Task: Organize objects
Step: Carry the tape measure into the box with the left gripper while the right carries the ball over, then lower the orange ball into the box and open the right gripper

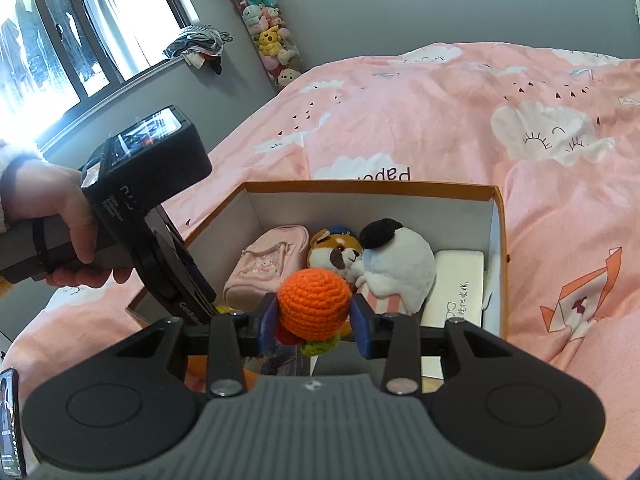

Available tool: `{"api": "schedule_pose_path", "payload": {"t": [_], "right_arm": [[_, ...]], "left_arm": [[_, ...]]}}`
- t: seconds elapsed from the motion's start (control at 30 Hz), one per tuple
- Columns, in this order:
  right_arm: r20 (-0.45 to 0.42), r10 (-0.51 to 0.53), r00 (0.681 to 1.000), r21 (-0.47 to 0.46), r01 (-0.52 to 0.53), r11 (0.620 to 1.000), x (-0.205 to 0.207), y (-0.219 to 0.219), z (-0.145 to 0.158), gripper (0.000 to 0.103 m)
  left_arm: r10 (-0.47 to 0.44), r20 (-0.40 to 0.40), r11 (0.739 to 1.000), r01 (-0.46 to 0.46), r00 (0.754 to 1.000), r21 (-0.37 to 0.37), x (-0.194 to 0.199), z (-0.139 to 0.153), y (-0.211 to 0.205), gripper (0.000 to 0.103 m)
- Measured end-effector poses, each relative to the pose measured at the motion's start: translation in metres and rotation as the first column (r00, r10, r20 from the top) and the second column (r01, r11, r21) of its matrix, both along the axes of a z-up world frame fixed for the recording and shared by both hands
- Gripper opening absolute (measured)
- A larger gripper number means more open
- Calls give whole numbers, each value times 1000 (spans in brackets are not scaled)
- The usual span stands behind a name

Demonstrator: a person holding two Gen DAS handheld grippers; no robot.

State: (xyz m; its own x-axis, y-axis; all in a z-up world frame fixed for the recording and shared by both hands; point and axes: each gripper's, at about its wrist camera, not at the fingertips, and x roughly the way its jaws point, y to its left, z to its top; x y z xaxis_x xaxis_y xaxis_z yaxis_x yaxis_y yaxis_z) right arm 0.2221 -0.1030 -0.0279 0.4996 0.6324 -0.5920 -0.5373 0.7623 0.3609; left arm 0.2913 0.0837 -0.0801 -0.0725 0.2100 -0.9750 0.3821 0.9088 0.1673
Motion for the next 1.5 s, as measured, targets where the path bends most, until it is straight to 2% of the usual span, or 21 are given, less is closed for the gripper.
{"api": "schedule_pose_path", "payload": {"t": [0.1,0.2,0.3,0.37,0.43,0.53,0.63,0.7,0.77,0.83,0.9,1.07,1.17,1.33,1.5], "right_arm": [[-5,-3,1000,2,3,1000,1,0,-1,41],[-6,1,1000,1,-1,1000,2,1,-2,41],[-26,29,999,16,-29,999,3,5,-2,41],[-60,54,997,39,-52,998,6,9,-2,41],[-102,80,992,70,-73,995,11,15,-2,41],[-155,117,981,105,-101,989,17,32,-3,41],[-218,142,965,130,-115,985,23,53,-9,41],[-271,147,951,141,-111,984,27,66,-15,41],[-319,154,935,150,-110,982,29,79,-23,41],[-364,148,919,137,-105,985,33,90,-30,41],[-403,137,905,104,-104,989,36,99,-36,41],[-511,125,851,58,-111,992,43,112,-52,41],[-535,102,839,9,-115,993,42,119,-58,42],[-530,93,843,-43,-137,990,45,123,-56,46],[-417,140,898,-86,-192,978,51,122,-34,47]], "left_arm": [[9,36,1000,-8,999,-12,-3,4,5,59],[23,121,999,-19,992,-29,-8,15,12,57],[60,215,992,-34,975,-122,-22,34,23,55],[93,305,984,-40,948,-176,-35,50,26,55],[151,409,972,-60,900,-227,-51,67,34,55],[293,515,936,-132,806,-327,-65,87,47,55],[435,551,882,-215,712,-419,-82,96,62,55],[529,550,833,-272,647,-482,-97,93,74,55],[598,543,788,-312,589,-530,-104,83,83,55],[643,544,758,-348,539,-552,-117,77,91,55],[661,544,745,-363,517,-560,-120,72,96,55],[728,499,679,-392,471,-620,-136,65,110,55],[737,499,670,-389,456,-633,-137,65,113,55],[749,490,654,-379,446,-654,-137,59,116,55],[768,477,631,-376,428,-679,-135,53,119,55]]}}
